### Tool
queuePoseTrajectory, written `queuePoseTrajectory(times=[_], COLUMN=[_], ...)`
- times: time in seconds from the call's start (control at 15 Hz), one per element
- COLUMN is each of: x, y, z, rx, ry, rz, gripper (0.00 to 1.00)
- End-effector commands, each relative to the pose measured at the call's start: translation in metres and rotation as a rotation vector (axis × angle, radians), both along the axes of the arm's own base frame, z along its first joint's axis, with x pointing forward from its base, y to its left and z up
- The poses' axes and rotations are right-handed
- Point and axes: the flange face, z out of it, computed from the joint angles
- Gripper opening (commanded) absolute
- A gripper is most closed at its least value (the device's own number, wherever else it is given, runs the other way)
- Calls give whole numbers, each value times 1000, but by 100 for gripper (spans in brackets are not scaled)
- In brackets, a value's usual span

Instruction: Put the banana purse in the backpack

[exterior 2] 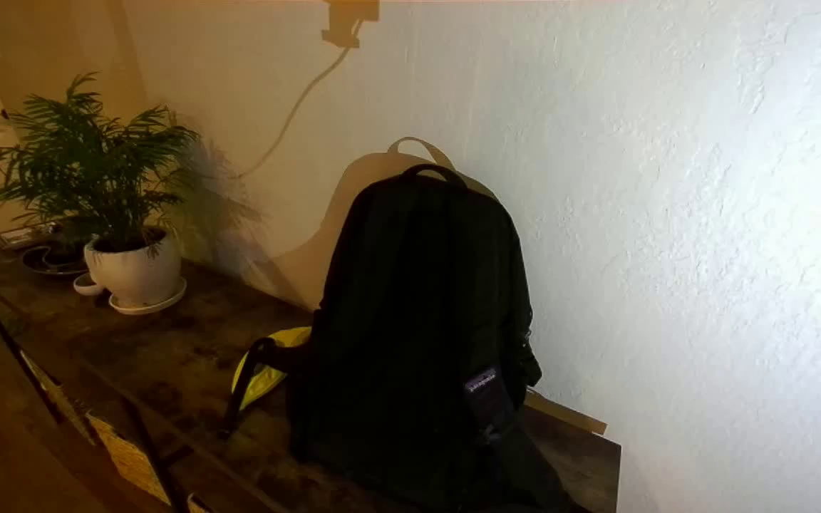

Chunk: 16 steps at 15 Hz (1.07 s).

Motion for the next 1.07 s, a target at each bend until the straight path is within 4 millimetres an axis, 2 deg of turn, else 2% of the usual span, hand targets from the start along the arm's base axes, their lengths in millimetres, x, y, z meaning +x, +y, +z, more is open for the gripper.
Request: queuePoseTrajectory(times=[0.0, 0.6, 1.0], x=[0, 1, 15], y=[0, 0, -6], z=[0, -1, -14], rx=[0, -4, -9], ry=[1, -4, -49], rz=[0, 2, -31], gripper=[100, 100, 100])
